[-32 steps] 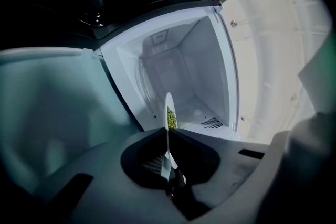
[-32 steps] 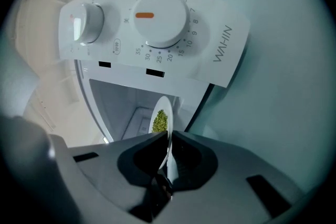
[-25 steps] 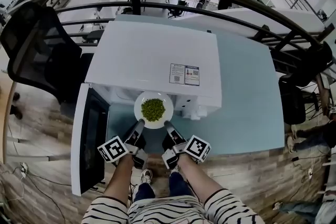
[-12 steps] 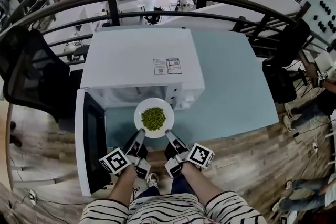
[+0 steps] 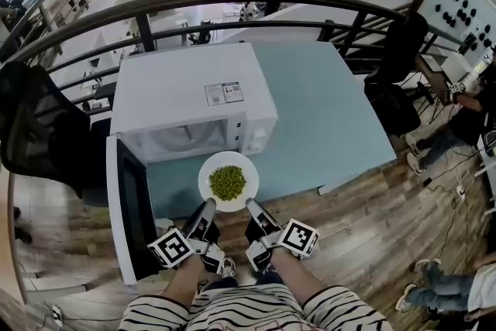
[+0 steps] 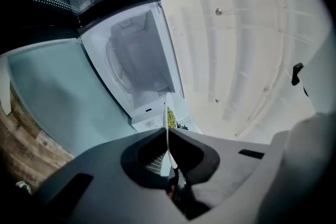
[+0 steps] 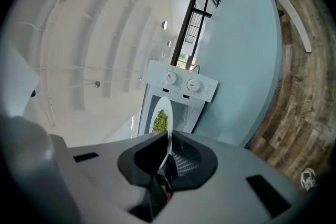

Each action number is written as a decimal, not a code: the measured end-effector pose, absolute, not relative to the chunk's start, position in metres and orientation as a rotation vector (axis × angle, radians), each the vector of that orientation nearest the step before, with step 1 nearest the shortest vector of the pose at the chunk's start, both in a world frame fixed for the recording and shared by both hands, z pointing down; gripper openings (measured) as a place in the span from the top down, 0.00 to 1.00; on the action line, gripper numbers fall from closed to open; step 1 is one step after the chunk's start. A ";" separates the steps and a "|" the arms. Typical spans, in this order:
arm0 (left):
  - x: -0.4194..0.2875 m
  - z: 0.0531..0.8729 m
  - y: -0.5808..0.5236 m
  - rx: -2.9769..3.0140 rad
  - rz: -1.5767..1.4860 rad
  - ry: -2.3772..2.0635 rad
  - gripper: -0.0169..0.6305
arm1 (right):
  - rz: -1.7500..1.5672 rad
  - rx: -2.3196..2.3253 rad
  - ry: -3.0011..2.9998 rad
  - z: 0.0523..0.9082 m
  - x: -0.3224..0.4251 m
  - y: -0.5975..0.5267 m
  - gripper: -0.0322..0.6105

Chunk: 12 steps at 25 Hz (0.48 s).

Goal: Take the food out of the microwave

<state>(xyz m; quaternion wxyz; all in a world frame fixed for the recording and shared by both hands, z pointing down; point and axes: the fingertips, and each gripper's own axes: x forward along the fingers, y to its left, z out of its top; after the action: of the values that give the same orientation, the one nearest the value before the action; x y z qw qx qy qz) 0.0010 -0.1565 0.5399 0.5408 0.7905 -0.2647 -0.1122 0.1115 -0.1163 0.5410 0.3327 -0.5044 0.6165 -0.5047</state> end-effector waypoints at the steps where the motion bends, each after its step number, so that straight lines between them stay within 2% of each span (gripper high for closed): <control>1: 0.001 0.540 -0.152 1.865 -0.258 -0.634 0.93 | -1.326 -1.320 1.600 0.539 0.113 -0.112 0.89; 12: 0.019 0.500 -0.109 1.773 -0.450 -0.619 0.93 | -1.319 -1.246 1.740 0.502 0.125 -0.083 0.89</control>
<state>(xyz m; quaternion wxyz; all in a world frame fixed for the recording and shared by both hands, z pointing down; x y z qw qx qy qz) 0.0189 -0.1087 0.5004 0.5690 0.7550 -0.2634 -0.1918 0.1245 -0.0826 0.5020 0.3087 -0.4713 0.6584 -0.4990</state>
